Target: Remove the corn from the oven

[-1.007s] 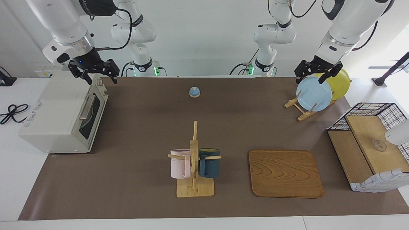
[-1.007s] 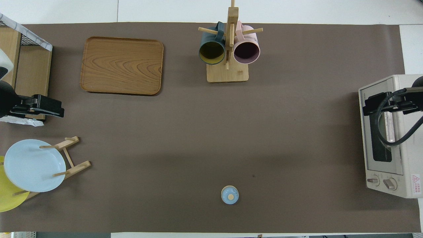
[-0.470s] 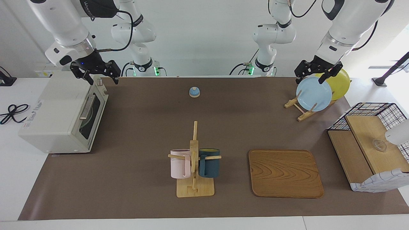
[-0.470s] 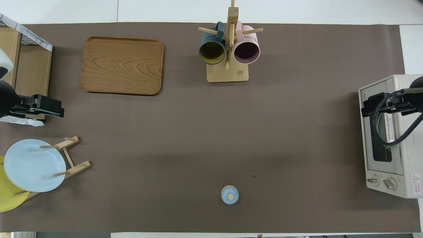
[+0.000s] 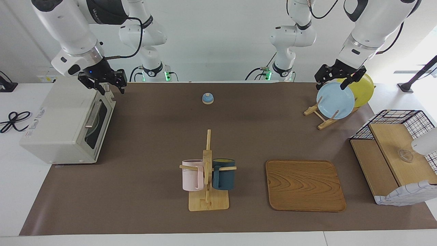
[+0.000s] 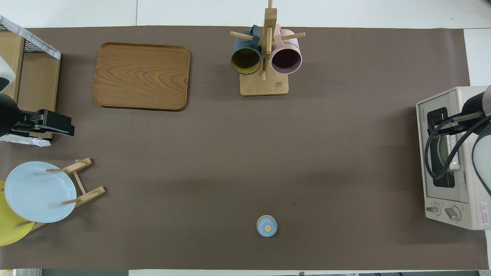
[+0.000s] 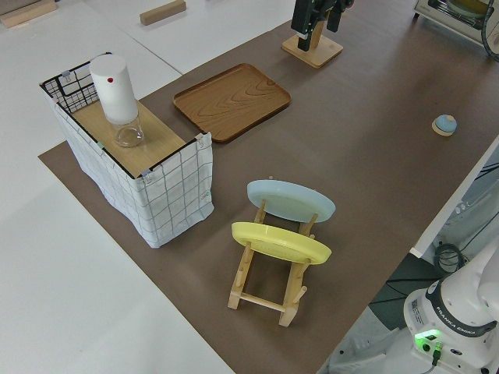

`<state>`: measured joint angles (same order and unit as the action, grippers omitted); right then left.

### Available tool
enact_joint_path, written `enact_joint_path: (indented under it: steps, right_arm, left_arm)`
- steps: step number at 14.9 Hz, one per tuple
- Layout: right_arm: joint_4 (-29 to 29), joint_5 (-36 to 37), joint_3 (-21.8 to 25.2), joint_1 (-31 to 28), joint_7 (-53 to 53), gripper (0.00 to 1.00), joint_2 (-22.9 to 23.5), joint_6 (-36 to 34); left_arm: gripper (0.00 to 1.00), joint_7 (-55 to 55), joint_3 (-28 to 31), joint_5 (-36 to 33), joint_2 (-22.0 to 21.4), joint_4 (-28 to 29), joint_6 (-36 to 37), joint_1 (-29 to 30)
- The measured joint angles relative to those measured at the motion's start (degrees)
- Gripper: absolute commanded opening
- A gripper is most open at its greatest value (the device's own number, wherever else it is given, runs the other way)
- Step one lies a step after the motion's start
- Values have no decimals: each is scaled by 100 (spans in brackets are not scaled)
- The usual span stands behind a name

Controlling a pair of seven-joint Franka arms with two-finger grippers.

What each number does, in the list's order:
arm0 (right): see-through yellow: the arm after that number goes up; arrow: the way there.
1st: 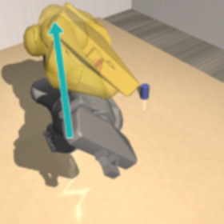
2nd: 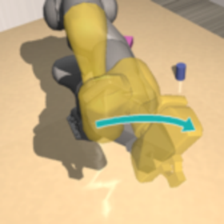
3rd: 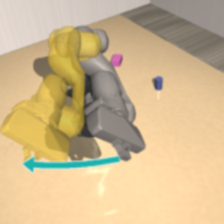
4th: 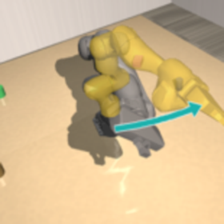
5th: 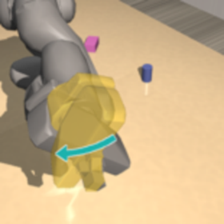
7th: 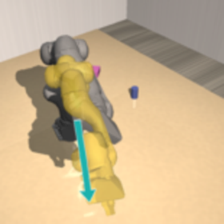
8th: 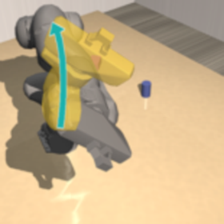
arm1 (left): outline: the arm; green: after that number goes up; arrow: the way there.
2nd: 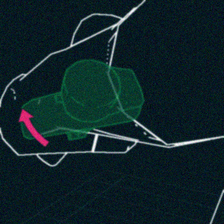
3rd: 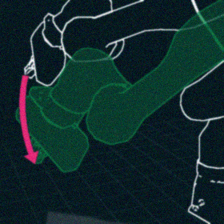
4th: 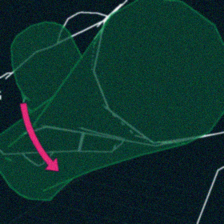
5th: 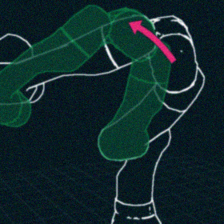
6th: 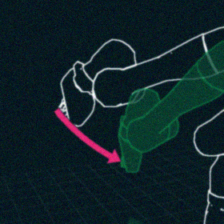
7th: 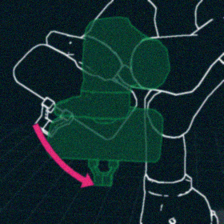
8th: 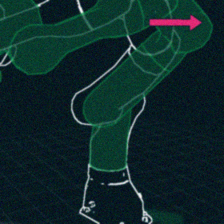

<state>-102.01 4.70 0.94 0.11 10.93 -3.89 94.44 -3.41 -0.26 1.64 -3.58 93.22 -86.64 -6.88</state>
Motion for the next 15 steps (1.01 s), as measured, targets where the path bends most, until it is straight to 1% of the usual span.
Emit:
enact_joint_path:
  steps: [3,5,8,11,15]
  right_arm:
    - [-778,397,16,-170,119,0,-286,691]
    - [-1079,441,19,-343,130,0,-395,895]
    - [-1443,446,26,-619,168,0,-430,1248]
    - [-1624,448,29,-748,168,0,-401,1460]
    - [-1653,450,32,-881,168,0,-304,1482]
  left_arm:
    - [100,0,0,0,0,0,0,0]
    - [100,0,0,0,0,0,0,0]
    - [100,0,0,0,0,0,0,0]
    - [100,0,0,0,0,0,0,0]
    - [100,0,0,0,0,0,0,0]
